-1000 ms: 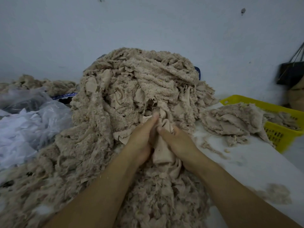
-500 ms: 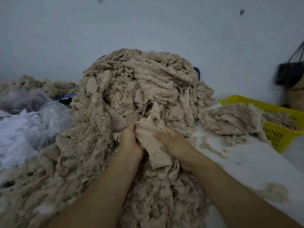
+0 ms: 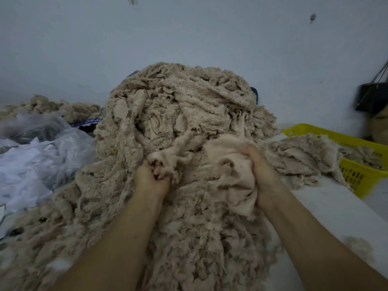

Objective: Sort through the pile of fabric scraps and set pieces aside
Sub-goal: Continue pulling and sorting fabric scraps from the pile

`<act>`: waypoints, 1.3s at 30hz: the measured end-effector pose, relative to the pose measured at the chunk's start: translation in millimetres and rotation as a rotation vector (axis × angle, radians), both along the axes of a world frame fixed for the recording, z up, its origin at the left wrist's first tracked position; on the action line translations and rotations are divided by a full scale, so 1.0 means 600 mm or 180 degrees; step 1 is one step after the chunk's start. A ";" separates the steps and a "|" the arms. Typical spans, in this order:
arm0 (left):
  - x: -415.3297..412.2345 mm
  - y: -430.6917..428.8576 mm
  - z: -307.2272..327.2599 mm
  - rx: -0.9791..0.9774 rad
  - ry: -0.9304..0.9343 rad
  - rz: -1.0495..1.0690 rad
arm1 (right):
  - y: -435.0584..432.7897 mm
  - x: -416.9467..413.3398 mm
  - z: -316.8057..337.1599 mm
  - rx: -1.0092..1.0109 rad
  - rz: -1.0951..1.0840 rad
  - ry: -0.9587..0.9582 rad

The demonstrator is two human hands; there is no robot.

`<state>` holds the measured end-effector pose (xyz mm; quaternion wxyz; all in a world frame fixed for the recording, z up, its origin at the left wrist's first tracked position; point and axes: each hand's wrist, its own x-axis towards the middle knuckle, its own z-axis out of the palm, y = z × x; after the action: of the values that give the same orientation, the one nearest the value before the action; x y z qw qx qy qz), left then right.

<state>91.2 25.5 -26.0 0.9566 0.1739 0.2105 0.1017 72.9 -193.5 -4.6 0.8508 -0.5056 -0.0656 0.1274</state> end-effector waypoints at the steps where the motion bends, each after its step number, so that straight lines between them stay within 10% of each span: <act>1: 0.000 -0.003 0.003 0.0003 -0.0162 -0.0045 | -0.008 0.003 0.002 0.0080 -0.0076 0.0105; 13: -0.036 -0.079 0.013 0.2934 -0.0931 -0.2282 | 0.015 0.004 -0.007 0.0206 -0.0508 0.0115; 21: -0.052 -0.085 0.002 0.4421 -0.1073 -0.2519 | 0.010 0.025 -0.018 0.0239 -0.1271 0.0107; 39: -0.032 -0.074 0.018 0.2549 -0.0672 -0.1144 | 0.036 0.004 -0.042 -0.3149 -0.1024 -0.2119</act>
<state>71.7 -19.0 -15.3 0.8326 0.5528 0.0222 0.0247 75.3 -171.7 -30.0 0.4580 -0.8565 -0.1836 -0.1518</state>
